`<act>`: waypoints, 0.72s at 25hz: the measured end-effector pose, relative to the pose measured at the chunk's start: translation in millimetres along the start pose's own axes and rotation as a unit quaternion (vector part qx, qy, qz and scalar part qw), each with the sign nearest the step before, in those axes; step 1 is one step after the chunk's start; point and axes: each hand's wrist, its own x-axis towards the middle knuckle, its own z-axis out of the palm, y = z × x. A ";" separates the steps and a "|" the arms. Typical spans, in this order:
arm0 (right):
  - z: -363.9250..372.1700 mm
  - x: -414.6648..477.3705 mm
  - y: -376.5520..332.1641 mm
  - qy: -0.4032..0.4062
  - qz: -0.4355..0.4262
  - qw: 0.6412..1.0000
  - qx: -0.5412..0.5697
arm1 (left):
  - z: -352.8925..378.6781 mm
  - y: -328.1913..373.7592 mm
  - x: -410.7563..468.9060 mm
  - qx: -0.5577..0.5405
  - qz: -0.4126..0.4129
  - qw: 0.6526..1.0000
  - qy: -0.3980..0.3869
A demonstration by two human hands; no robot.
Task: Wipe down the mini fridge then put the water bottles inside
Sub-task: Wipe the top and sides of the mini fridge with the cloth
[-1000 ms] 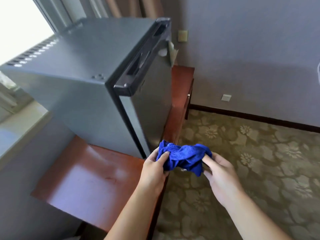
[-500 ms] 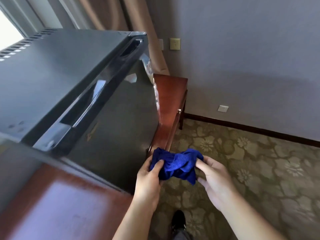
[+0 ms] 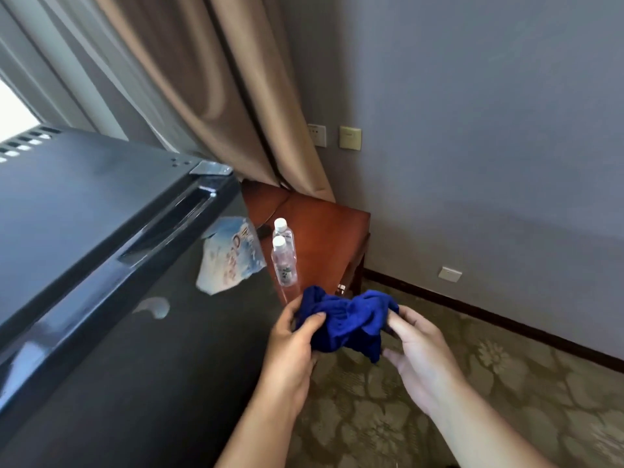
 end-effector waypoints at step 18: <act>6.6 221.5 -142.2 -0.290 0.131 0.941 -0.115 | 113.9 41.7 106.7 -0.068 0.168 0.972 0.153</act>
